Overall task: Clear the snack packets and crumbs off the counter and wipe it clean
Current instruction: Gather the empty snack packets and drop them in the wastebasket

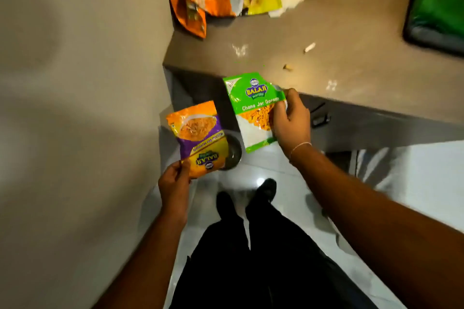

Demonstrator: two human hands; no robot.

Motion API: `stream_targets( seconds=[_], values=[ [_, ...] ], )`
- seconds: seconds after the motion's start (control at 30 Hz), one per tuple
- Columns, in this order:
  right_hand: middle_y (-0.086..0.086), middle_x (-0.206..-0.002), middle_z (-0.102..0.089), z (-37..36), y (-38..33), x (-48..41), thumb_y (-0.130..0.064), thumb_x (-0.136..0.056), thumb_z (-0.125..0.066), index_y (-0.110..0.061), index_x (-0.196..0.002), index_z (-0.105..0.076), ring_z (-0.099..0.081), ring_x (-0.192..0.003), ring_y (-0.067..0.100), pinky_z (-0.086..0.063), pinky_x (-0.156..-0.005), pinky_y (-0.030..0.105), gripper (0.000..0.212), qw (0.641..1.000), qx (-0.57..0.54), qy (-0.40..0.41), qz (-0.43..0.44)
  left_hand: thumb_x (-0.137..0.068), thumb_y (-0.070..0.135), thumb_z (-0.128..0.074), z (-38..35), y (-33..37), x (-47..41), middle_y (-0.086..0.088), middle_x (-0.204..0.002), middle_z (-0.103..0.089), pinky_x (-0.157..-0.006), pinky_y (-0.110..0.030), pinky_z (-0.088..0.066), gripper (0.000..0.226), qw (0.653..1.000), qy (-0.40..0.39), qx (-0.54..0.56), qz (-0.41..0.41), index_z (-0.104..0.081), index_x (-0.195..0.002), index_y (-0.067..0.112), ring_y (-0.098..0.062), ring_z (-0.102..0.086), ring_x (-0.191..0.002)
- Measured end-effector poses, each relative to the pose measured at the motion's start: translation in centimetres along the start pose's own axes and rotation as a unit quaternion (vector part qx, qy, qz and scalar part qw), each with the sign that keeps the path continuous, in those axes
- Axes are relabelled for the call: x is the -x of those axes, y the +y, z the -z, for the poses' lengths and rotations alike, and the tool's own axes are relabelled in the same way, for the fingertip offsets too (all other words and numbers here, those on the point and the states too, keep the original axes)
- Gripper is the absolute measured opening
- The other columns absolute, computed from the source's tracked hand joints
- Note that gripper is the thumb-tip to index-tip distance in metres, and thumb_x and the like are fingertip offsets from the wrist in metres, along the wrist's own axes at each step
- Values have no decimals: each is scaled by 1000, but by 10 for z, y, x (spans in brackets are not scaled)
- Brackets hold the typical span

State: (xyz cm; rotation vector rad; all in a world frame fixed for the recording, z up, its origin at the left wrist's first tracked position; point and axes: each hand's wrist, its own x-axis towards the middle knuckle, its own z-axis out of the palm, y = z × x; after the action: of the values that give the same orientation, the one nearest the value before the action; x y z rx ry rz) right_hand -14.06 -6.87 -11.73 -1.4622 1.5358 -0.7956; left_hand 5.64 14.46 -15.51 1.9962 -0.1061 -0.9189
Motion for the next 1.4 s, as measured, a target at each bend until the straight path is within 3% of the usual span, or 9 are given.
stream_targets(
  seconds=[0.1,0.33,0.47,0.63,0.77,0.93,1.17,1.3,1.4],
  values=[
    [-15,-61,-54,-14,70,40,-37,-90,-46,-44,-74,-48,-43,-56,3,-41,-59,38,17,997,36,6,-64,-102,22,-71,-2,-65,-16,-10,-89,-72,-57,-16,-55,11,998,-1,-18,57,-74,-93,16,-18,-64,-73],
    [-10,-65,-66,-75,245,80,-51,-88,-43,-33,-88,-55,-60,-54,3,-48,-51,29,21,982,68,-15,-174,-104,19,-65,-72,-187,-109,-12,-73,-67,-64,-31,-43,15,951,11,113,288,-67,-93,10,-23,-60,-61],
    [-1,-79,-72,-114,307,60,-52,-88,-43,-32,-104,-59,-70,-69,16,-60,-65,40,30,978,71,-19,-194,-100,15,-66,-130,-220,-190,-15,-121,-69,-98,-44,-48,27,903,-33,171,393,-63,-127,9,-31,-66,-107],
    [-6,-69,-62,-160,343,34,-46,-93,-48,-31,-96,-56,-60,-61,16,-54,-61,40,18,975,81,-38,-201,-97,30,-74,-158,-235,-248,-18,-144,-61,-108,-47,-53,52,904,-122,149,381,-56,-144,13,-35,-59,-133],
    [-7,-76,-64,-186,345,18,-48,-96,-49,-27,-100,-58,-65,-69,17,-53,-65,33,23,970,107,-54,-211,-98,45,-73,-146,-242,-252,-12,-151,-59,-104,-50,-52,62,899,-159,101,395,-53,-150,18,-33,-60,-130],
    [-3,-86,-66,-207,342,10,-48,-104,-51,-27,-105,-55,-65,-73,23,-50,-61,27,21,949,202,-90,-225,-105,28,-66,-112,-264,-235,-9,-158,-53,-100,-50,-49,48,908,-88,46,407,-57,-149,13,-36,-61,-137],
    [2,-97,-72,-245,349,13,-57,-102,-49,-27,-111,-57,-69,-83,28,-60,-78,39,32,922,246,-153,-257,-105,28,-65,-86,-316,-204,-12,-138,-67,-94,-45,-53,49,928,-22,-40,369,-58,-148,6,-32,-71,-106],
    [9,-117,-75,-265,346,6,-50,-102,-52,-21,-131,-62,-73,-105,32,-61,-95,49,42,912,201,-217,-283,-106,30,-61,-87,-321,-195,-14,-142,-68,-107,-48,-55,46,945,-24,-128,301,-63,-145,5,-37,-72,-120],
    [9,-118,-75,-259,341,2,-44,-102,-52,-20,-132,-61,-72,-103,31,-61,-92,45,40,908,216,-215,-287,-108,32,-56,-95,-312,-184,-15,-151,-63,-120,-45,-44,47,937,-33,-270,219,-61,-148,6,-34,-60,-139]
  ],
)
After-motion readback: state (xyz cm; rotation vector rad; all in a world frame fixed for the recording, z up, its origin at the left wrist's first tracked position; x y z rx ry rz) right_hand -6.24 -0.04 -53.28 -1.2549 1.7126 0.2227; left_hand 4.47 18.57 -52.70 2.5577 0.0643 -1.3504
